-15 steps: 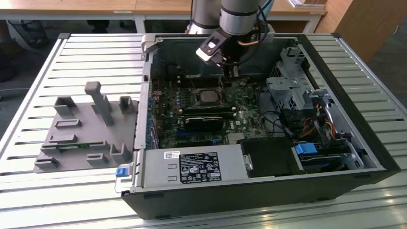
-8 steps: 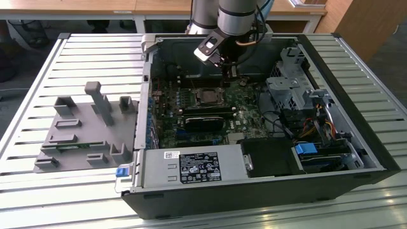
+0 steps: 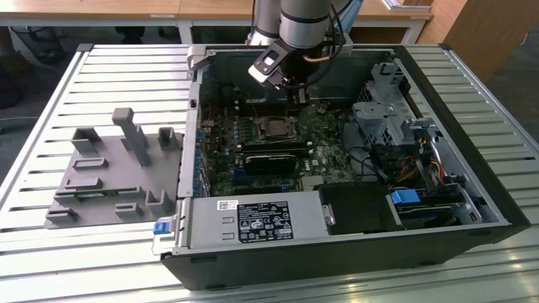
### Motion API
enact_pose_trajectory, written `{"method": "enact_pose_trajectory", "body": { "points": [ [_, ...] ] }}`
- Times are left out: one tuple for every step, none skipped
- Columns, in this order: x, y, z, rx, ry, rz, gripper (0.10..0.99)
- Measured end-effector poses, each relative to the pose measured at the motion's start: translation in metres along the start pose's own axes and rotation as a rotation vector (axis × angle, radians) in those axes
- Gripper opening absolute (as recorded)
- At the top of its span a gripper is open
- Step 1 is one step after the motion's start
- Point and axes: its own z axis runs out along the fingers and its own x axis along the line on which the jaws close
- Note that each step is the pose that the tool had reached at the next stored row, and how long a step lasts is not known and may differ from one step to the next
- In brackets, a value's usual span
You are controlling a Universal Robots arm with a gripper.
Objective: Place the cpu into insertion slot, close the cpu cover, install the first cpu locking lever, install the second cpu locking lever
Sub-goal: 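Close the cpu cover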
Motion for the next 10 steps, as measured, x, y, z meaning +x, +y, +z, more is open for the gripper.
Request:
{"method": "enact_pose_trajectory", "body": {
  "points": [
    [-0.0001,-0.0007,0.0011,0.000,0.0000,0.000,0.106],
    [-0.0002,-0.0014,0.0022,0.000,0.0000,0.000,0.106],
    [-0.0006,-0.0024,0.0033,0.000,0.0000,0.000,0.106],
    [-0.0010,-0.0031,0.0041,0.000,0.0000,0.000,0.106],
    [-0.0011,-0.0037,0.0044,0.000,-0.0002,0.000,0.106],
    [-0.0012,-0.0042,0.0045,0.000,-0.0003,0.000,0.106],
    [-0.0012,-0.0043,0.0045,0.000,-0.0002,0.000,0.106],
    [-0.0012,-0.0045,0.0045,0.000,-0.0002,0.000,0.106],
    [-0.0013,-0.0045,0.0046,0.000,-0.0002,0.000,0.106],
    [-0.0013,-0.0045,0.0046,0.000,0.0000,0.000,0.106]
  ]
}}
